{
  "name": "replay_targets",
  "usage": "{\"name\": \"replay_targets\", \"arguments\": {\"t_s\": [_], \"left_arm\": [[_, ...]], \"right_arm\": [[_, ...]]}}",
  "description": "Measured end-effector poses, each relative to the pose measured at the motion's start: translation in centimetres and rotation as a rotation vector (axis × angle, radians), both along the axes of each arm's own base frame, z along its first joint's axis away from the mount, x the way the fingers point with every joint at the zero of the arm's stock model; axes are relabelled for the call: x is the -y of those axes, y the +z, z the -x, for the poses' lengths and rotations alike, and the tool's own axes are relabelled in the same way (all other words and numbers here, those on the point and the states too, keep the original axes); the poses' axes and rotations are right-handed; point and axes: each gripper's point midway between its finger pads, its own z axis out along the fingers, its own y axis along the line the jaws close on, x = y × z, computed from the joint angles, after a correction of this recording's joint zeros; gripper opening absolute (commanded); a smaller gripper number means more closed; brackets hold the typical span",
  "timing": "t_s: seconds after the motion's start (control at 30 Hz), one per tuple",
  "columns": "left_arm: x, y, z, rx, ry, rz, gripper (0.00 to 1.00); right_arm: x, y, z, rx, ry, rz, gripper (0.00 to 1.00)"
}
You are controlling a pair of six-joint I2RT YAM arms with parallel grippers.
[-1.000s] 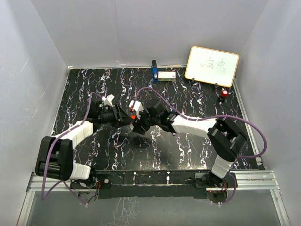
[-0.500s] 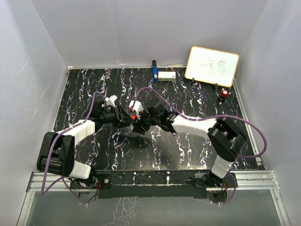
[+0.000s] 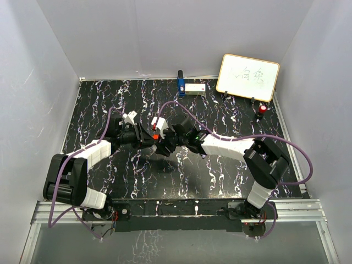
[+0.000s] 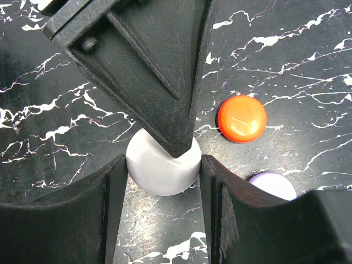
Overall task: Insert the wireless bluetooth earbuds into the charging case
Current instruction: Pick up the charging case at the center of the board.
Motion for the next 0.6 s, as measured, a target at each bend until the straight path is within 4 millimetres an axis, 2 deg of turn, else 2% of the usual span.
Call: {"name": "replay_targets", "arguments": {"t_s": [0.4,0.6], "left_arm": [[0.39,-0.23,0.31,-0.013,-0.017,0.005,0.33],[0.39,-0.27,0.31,-0.013,-0.016,0.003,0.21]], "right_arm": [[-0.03,0.01,0.09,-0.003,0.005,-0.001,0.25],[-0.04,0.01,0.11,-0.004,0.006,-0.002,0.25]]}}
